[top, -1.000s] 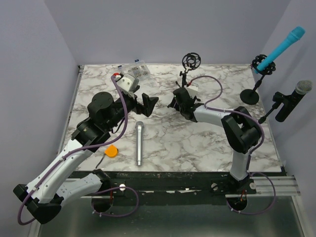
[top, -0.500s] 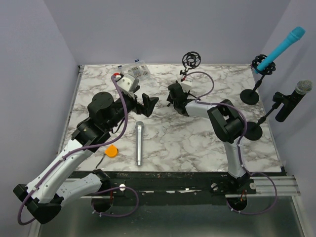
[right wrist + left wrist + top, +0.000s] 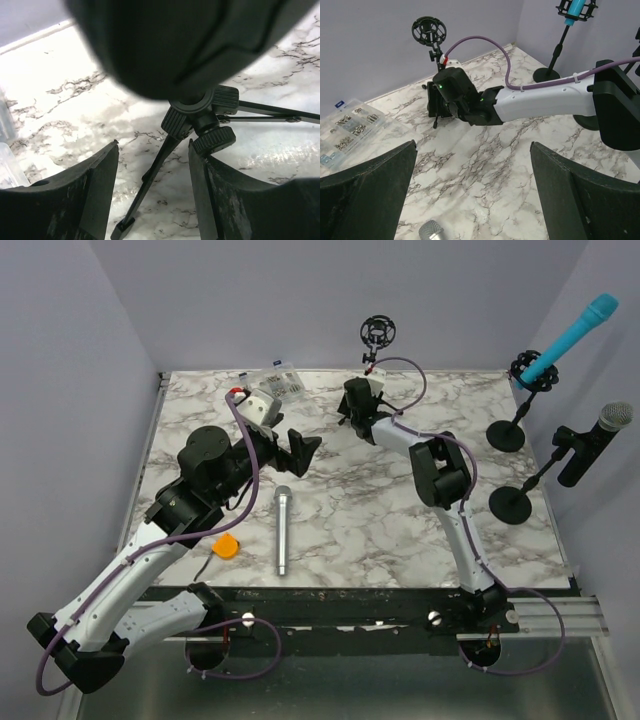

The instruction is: Remove the microphone from the stand

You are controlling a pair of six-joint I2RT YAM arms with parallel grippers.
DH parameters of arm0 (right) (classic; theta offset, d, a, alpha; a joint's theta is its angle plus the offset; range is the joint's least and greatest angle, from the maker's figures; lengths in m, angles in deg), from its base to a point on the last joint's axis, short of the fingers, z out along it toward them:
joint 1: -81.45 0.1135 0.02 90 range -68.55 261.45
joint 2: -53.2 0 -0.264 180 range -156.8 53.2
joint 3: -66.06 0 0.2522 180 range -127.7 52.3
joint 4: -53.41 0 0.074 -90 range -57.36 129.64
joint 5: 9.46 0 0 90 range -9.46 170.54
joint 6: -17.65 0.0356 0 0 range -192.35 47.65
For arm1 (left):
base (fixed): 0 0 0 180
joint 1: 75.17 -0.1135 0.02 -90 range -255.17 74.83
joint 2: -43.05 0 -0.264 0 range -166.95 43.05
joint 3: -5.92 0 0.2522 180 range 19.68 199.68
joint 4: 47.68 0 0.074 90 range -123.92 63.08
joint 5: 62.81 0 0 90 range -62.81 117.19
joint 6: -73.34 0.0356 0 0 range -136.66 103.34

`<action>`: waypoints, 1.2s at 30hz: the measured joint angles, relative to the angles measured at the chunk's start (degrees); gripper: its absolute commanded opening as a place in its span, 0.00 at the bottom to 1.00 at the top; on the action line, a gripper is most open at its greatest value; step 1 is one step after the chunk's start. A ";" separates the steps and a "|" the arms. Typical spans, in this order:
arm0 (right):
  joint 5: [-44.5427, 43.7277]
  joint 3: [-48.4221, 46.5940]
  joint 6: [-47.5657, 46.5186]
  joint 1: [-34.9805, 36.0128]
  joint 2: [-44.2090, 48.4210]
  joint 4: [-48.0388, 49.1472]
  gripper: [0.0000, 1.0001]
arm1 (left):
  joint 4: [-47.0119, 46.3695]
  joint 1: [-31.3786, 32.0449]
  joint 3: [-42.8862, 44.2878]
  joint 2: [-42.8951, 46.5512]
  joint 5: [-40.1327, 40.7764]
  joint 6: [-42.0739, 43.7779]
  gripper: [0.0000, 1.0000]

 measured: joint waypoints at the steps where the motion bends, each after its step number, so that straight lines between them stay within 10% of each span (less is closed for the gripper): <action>1: 0.11 -0.33 -0.24 -0.02 -0.09 -0.61 0.64 | 0.00 0.00 0.00 0.00 0.00 0.02 0.94; 12: 0.52 14.51 -0.44 0.11 13.57 -8.48 1.00 | 0.02 0.00 0.00 -0.09 -0.11 0.07 0.95; 22: -2.51 37.55 2.45 0.35 42.56 -13.88 1.00 | 0.02 -0.02 0.00 0.02 -0.31 -0.20 0.94; 36: -37.79 59.95 25.16 -1.25 59.93 -35.93 0.90 | -0.04 0.00 0.00 1.57 -0.72 -0.68 0.95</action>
